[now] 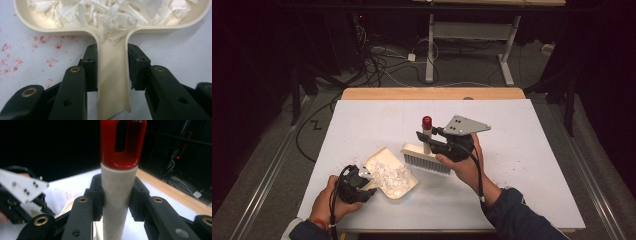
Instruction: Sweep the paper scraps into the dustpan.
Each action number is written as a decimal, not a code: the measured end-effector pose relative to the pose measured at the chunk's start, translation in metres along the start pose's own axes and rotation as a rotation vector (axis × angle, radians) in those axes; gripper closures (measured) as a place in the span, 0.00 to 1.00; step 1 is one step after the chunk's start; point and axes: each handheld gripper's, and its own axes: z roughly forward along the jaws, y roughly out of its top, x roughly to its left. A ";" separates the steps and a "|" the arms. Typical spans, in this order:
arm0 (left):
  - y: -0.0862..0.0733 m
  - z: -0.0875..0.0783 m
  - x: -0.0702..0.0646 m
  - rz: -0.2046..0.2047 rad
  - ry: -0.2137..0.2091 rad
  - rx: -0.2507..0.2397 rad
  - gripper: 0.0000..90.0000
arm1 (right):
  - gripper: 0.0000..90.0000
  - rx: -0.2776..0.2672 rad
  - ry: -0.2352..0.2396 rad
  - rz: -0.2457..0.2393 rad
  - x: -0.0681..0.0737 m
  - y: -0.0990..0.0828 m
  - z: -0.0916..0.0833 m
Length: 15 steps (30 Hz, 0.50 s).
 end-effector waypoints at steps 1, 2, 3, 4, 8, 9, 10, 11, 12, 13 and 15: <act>0.000 0.000 0.000 -0.001 -0.001 0.000 0.70 | 0.78 -0.011 -0.005 0.006 -0.002 0.003 0.000; 0.000 0.000 0.000 -0.002 -0.002 -0.001 0.70 | 0.78 -0.021 -0.010 0.006 -0.004 0.005 0.000; -0.001 0.000 0.000 -0.003 -0.004 -0.003 0.70 | 0.78 -0.029 -0.014 0.005 -0.006 0.008 0.001; -0.001 0.000 0.000 -0.005 -0.007 -0.004 0.70 | 0.78 -0.045 -0.014 0.000 -0.009 0.010 0.003; 0.001 0.000 0.001 0.000 -0.007 0.003 0.70 | 0.78 -0.051 -0.049 -0.007 -0.022 0.017 0.018; 0.001 0.001 0.001 0.000 -0.006 0.001 0.70 | 0.78 -0.050 -0.064 -0.012 -0.025 0.017 0.023; 0.002 0.001 0.000 0.000 -0.006 0.000 0.70 | 0.78 -0.038 -0.064 -0.011 -0.028 0.016 0.028; 0.002 0.001 0.001 0.001 -0.006 0.000 0.70 | 0.78 -0.023 -0.064 -0.011 -0.030 0.015 0.033; 0.002 0.001 0.001 0.001 -0.008 0.001 0.70 | 0.78 -0.025 -0.069 -0.009 -0.032 0.013 0.038; 0.002 0.001 0.001 0.002 -0.008 0.002 0.70 | 0.78 -0.021 -0.072 -0.012 -0.033 0.011 0.043; 0.003 0.002 0.001 0.001 -0.008 0.000 0.70 | 0.78 -0.005 -0.098 -0.029 -0.035 0.006 0.054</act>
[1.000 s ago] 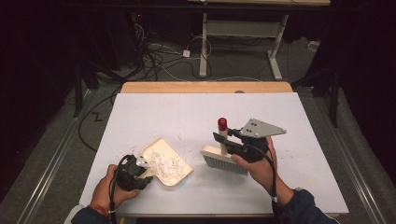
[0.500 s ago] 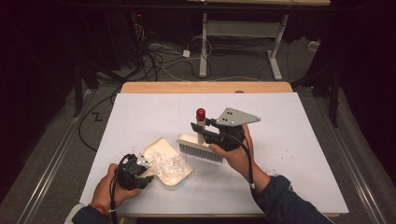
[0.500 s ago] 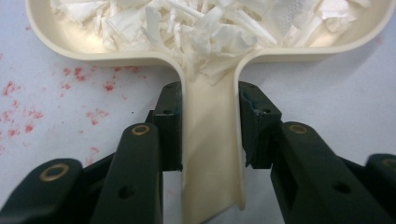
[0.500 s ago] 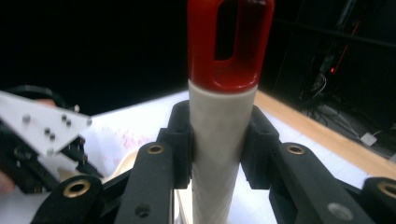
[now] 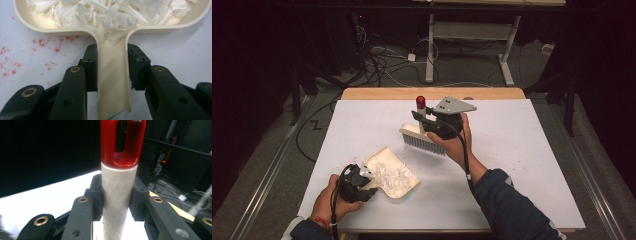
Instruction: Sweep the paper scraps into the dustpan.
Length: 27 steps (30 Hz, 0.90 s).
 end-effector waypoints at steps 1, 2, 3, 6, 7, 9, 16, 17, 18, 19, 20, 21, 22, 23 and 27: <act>0.000 0.000 0.000 0.000 0.001 -0.001 0.70 | 0.78 0.008 -0.014 -0.015 0.000 -0.003 0.005; 0.000 0.000 0.000 0.001 0.000 -0.001 0.70 | 0.78 0.017 -0.026 -0.024 0.000 -0.006 0.011; 0.000 0.000 0.000 0.000 -0.001 -0.001 0.70 | 0.78 0.018 -0.035 -0.027 -0.001 -0.009 0.015; -0.001 0.000 0.000 -0.002 -0.004 -0.002 0.70 | 0.78 -0.007 -0.014 -0.003 -0.001 -0.014 0.020; -0.001 0.000 0.001 -0.003 -0.007 -0.003 0.70 | 0.78 -0.005 -0.007 -0.005 0.001 -0.014 0.021; 0.000 0.000 0.002 -0.007 -0.011 -0.002 0.70 | 0.78 0.006 0.030 -0.029 0.007 -0.013 0.021; 0.000 0.000 0.002 -0.008 -0.005 -0.001 0.70 | 0.77 0.038 0.137 -0.085 0.033 -0.014 0.011; 0.000 0.000 0.001 -0.009 -0.006 0.000 0.70 | 0.77 0.037 0.149 -0.085 0.036 -0.014 0.008; 0.000 0.000 0.001 -0.009 -0.005 0.000 0.70 | 0.77 0.038 0.157 -0.084 0.040 -0.014 0.006; 0.000 0.000 0.001 -0.009 -0.003 -0.001 0.70 | 0.77 0.036 0.163 -0.085 0.043 -0.013 0.003; 0.000 0.000 0.001 -0.008 -0.004 0.000 0.70 | 0.78 0.023 0.196 -0.079 0.049 -0.012 -0.002; 0.001 0.000 0.001 -0.008 -0.004 0.001 0.70 | 0.78 0.023 0.196 -0.079 0.049 -0.012 -0.002; 0.001 0.000 0.001 -0.007 -0.003 0.001 0.70 | 0.78 0.022 0.207 -0.078 0.053 -0.012 -0.004; 0.001 0.000 0.000 -0.008 -0.001 0.002 0.70 | 0.78 0.025 0.208 -0.097 0.057 -0.011 -0.006; 0.001 0.000 -0.001 0.001 0.003 0.004 0.70 | 0.78 0.011 0.222 -0.111 0.060 -0.007 -0.009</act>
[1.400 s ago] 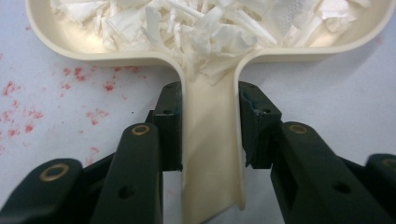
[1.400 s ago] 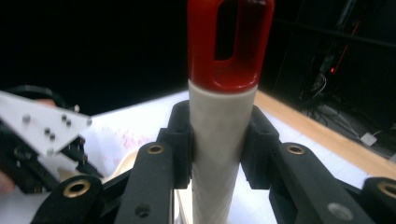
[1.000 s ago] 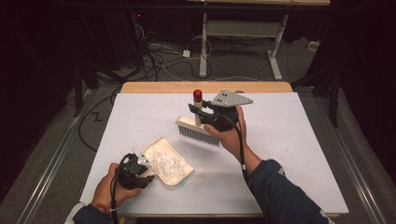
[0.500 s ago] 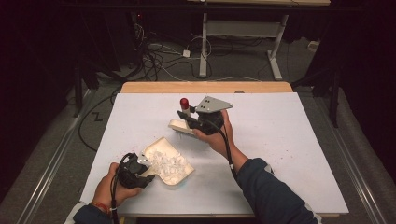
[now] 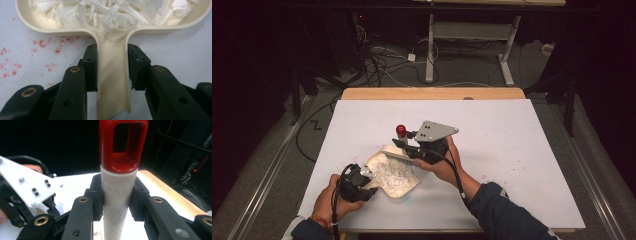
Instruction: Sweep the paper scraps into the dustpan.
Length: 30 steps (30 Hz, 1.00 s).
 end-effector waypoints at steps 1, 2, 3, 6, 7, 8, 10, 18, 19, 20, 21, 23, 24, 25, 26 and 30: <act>0.000 0.000 0.000 -0.001 -0.001 -0.001 0.70 | 0.78 -0.010 0.011 0.010 -0.001 0.001 -0.002; 0.000 0.000 0.000 -0.001 -0.001 0.000 0.70 | 0.78 -0.024 0.013 0.019 -0.002 0.003 -0.004; 0.000 0.000 0.000 -0.001 -0.002 -0.001 0.70 | 0.78 -0.035 0.016 0.025 -0.002 0.005 -0.006; 0.000 0.000 0.000 -0.002 -0.002 -0.002 0.70 | 0.78 -0.050 -0.001 0.022 -0.005 0.009 -0.013; 0.000 0.000 0.000 -0.003 -0.004 -0.003 0.70 | 0.78 -0.056 -0.001 0.031 -0.006 0.010 -0.015; 0.000 0.000 0.000 -0.003 -0.003 -0.001 0.70 | 0.78 -0.064 -0.001 0.041 -0.007 0.011 -0.018; 0.000 0.000 0.000 0.000 -0.003 0.002 0.70 | 0.78 -0.069 -0.006 0.053 -0.010 0.014 -0.022; 0.000 0.000 0.000 -0.006 -0.002 -0.001 0.70 | 0.78 -0.031 -0.131 0.032 -0.009 0.013 -0.041; 0.000 0.000 -0.001 -0.006 0.001 -0.002 0.70 | 0.78 -0.020 -0.136 0.035 -0.010 0.011 -0.045; -0.001 -0.001 -0.001 -0.004 0.001 0.000 0.70 | 0.78 -0.016 -0.143 0.040 -0.010 0.008 -0.050; -0.001 -0.001 -0.002 -0.003 0.000 0.003 0.70 | 0.78 -0.016 -0.154 0.052 -0.011 0.005 -0.056; -0.001 -0.001 -0.002 -0.005 0.001 0.002 0.70 | 0.78 -0.001 -0.180 0.071 -0.011 -0.002 -0.068; -0.001 -0.001 -0.002 -0.006 0.000 0.003 0.70 | 0.78 0.000 -0.192 0.074 -0.010 -0.006 -0.074; -0.001 -0.001 -0.002 -0.007 0.001 0.004 0.70 | 0.78 0.008 -0.202 0.081 -0.009 -0.010 -0.078; -0.001 -0.001 -0.002 -0.007 0.002 0.005 0.70 | 0.78 0.019 -0.208 0.086 -0.008 -0.014 -0.081; 0.000 -0.001 -0.002 -0.007 0.004 0.011 0.70 | 0.78 0.032 -0.180 0.105 0.001 -0.027 -0.081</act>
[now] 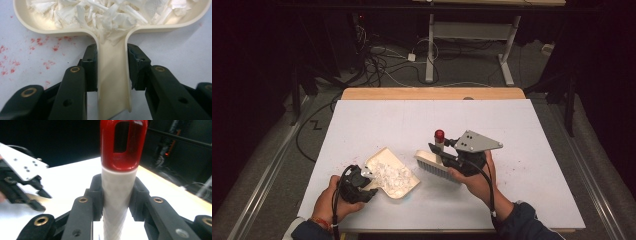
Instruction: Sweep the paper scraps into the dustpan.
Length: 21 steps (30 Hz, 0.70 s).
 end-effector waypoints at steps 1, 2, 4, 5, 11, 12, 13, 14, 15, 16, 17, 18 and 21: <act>0.000 0.000 0.000 -0.002 0.001 -0.001 0.70 | 0.78 -0.006 0.007 0.004 0.003 0.000 0.000; 0.001 0.000 -0.001 0.000 0.003 -0.001 0.70 | 0.78 -0.008 0.013 0.000 0.007 0.000 0.002; 0.001 0.001 -0.001 0.001 0.003 -0.001 0.70 | 0.78 -0.013 0.033 -0.007 0.014 0.002 0.007; 0.002 0.001 -0.001 0.002 0.003 -0.002 0.70 | 0.78 -0.013 0.044 -0.012 0.017 0.003 0.011; 0.001 0.001 0.000 0.004 -0.004 -0.004 0.70 | 0.78 -0.042 0.092 -0.024 0.024 0.014 0.017; 0.001 0.001 0.000 0.004 -0.004 -0.004 0.70 | 0.78 -0.048 0.095 -0.021 0.023 0.017 0.016; 0.001 0.001 0.000 0.003 -0.004 -0.007 0.70 | 0.78 -0.054 0.088 -0.027 0.023 0.019 0.015; 0.000 0.001 0.000 0.005 -0.004 -0.007 0.70 | 0.78 -0.073 0.080 -0.028 0.022 0.021 0.012; 0.000 0.000 0.000 0.004 -0.005 -0.008 0.70 | 0.78 -0.090 0.077 -0.032 0.020 0.023 0.010; 0.000 0.000 0.000 0.003 -0.005 -0.008 0.70 | 0.78 -0.100 0.077 -0.027 0.018 0.025 0.007; 0.000 0.000 0.000 0.003 -0.006 -0.008 0.70 | 0.78 -0.102 0.079 -0.020 0.015 0.026 0.005; 0.000 0.000 0.000 0.003 -0.006 -0.008 0.70 | 0.78 -0.105 0.079 -0.015 0.013 0.026 0.003; 0.000 0.001 0.000 0.002 -0.007 -0.007 0.70 | 0.78 -0.118 0.057 0.002 0.007 0.025 -0.001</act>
